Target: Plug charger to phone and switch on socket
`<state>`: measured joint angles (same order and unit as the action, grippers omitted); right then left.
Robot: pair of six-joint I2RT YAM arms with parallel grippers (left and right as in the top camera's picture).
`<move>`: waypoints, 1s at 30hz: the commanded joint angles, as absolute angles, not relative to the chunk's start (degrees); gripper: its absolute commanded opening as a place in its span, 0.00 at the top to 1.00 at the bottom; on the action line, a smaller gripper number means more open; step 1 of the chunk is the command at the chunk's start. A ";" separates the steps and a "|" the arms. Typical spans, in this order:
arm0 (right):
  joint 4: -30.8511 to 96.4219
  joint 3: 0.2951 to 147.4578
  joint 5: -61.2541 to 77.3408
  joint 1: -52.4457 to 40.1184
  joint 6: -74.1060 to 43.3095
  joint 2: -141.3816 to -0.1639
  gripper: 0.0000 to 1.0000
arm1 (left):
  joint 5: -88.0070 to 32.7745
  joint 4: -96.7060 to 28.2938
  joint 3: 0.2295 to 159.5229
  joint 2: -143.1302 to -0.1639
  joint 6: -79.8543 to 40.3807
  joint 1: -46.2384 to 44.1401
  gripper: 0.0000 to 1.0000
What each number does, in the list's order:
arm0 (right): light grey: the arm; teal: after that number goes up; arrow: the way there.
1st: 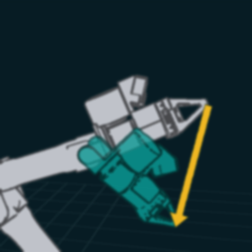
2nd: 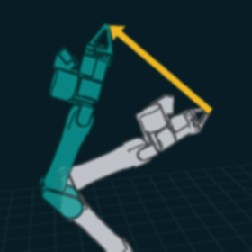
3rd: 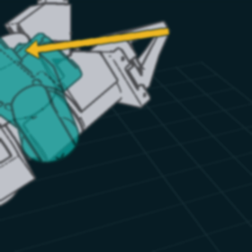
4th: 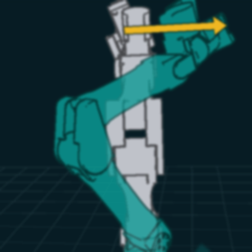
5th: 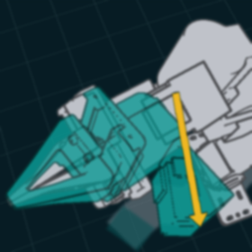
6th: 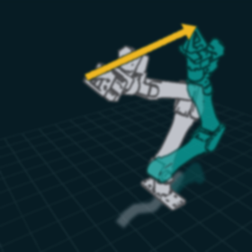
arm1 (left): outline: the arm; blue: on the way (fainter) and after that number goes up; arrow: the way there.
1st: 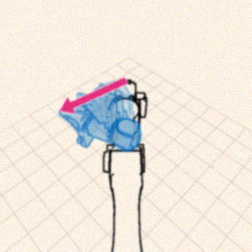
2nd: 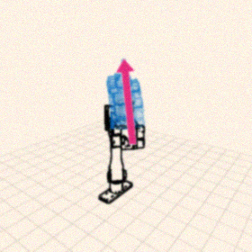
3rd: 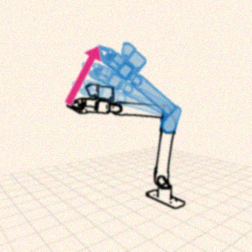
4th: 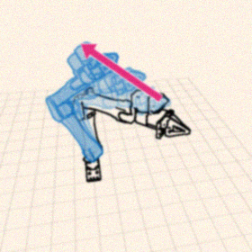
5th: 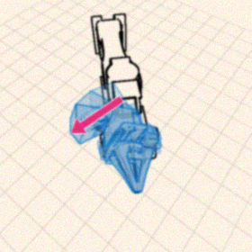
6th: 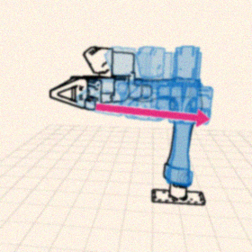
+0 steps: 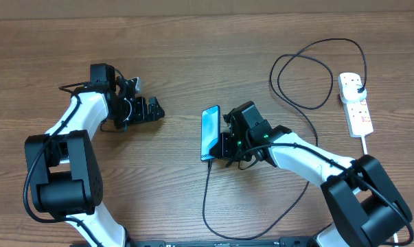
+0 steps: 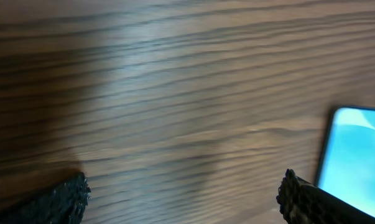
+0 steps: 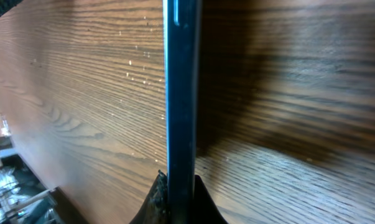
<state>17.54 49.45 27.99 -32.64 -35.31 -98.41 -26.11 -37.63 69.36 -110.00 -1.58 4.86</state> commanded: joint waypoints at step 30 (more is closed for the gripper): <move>20.34 49.84 17.23 -32.49 -34.06 -99.09 0.71 | -15.90 -37.45 69.60 -109.38 -1.91 4.49 0.00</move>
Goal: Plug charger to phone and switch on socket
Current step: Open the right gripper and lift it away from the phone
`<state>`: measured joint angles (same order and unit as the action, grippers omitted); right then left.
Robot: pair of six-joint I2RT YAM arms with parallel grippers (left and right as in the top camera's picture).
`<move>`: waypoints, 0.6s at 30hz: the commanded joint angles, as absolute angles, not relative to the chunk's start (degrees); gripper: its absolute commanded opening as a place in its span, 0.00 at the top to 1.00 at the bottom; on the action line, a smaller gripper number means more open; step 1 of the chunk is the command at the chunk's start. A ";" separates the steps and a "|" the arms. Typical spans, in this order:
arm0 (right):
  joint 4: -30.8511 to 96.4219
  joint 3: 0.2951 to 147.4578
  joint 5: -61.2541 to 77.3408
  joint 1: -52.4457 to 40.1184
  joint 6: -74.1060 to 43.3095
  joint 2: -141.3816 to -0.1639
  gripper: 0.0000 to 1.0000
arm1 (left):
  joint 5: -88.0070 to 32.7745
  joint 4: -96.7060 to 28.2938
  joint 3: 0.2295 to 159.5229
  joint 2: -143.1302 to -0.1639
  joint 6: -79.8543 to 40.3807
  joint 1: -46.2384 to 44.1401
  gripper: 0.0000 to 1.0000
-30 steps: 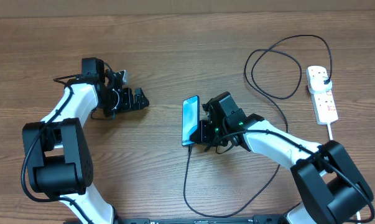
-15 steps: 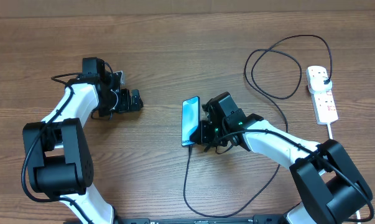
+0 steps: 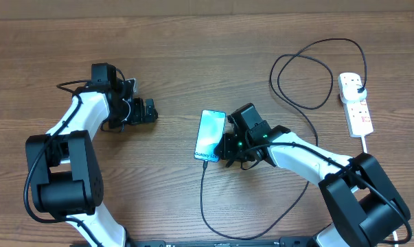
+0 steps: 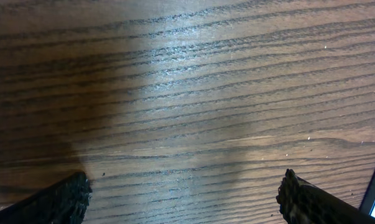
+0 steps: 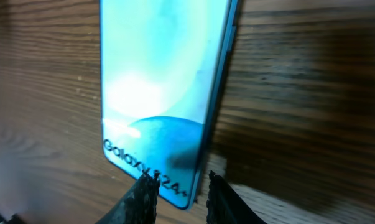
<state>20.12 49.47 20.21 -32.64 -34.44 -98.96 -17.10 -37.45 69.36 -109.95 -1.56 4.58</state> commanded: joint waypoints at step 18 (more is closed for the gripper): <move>24.95 50.92 6.46 -32.38 -37.78 -94.80 0.36 | -15.90 -37.43 69.60 -109.38 -1.91 4.49 0.00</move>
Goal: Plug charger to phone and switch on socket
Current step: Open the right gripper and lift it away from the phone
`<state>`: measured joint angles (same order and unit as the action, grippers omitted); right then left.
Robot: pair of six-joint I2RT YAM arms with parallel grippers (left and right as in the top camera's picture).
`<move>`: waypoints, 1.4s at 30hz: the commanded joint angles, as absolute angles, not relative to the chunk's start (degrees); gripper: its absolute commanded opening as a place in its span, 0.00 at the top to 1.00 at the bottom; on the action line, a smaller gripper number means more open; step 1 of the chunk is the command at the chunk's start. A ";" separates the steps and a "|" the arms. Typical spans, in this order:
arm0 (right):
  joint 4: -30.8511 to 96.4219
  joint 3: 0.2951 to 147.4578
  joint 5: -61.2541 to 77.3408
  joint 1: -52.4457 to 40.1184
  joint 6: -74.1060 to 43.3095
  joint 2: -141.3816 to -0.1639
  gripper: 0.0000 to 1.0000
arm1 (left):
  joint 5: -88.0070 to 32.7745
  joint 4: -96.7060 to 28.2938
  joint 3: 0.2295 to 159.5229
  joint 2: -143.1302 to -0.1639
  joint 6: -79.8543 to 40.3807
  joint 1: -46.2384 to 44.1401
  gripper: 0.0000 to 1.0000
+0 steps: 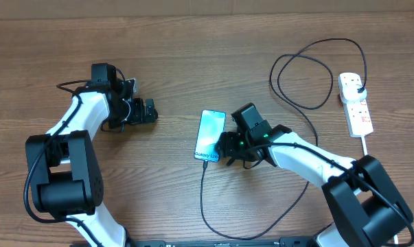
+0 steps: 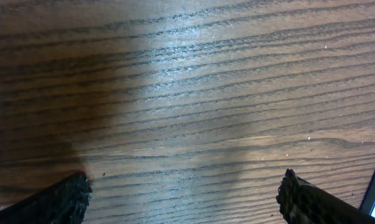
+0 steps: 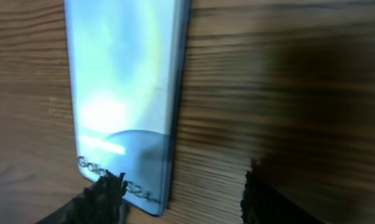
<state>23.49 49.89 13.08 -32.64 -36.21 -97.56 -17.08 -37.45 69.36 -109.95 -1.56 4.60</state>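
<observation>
The phone [image 1: 209,134] lies flat on the table, screen up and lit, with the black charger cable [image 1: 205,199] running from its near end. In the right wrist view the phone [image 3: 122,93] fills the upper left. My right gripper [image 1: 227,147] stands open just right of the phone's near end, one finger over its corner, nothing held. The white socket strip [image 1: 356,104] lies at the far right with a plug in it. My left gripper [image 1: 146,112] is open over bare wood at the left.
The cable loops [image 1: 304,75] across the back right toward the socket strip. A sliver of the phone's edge shows at the right of the left wrist view. The wooden table [image 1: 193,55] stretches behind both arms.
My right gripper has opened wider and let go of the phone, which stays flat on the table. The left arm has not moved.
First my right gripper was shut on the phone, holding it on its edge, with the left gripper reaching toward it. Then the phone lay flat, the right fingers close around its near end and the left gripper drawn back. Now the right gripper stands open.
</observation>
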 commanded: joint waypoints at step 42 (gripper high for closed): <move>32.47 53.84 -5.04 -32.38 -39.20 -83.90 0.00 | -15.92 -37.45 69.60 -109.38 -1.91 4.49 0.00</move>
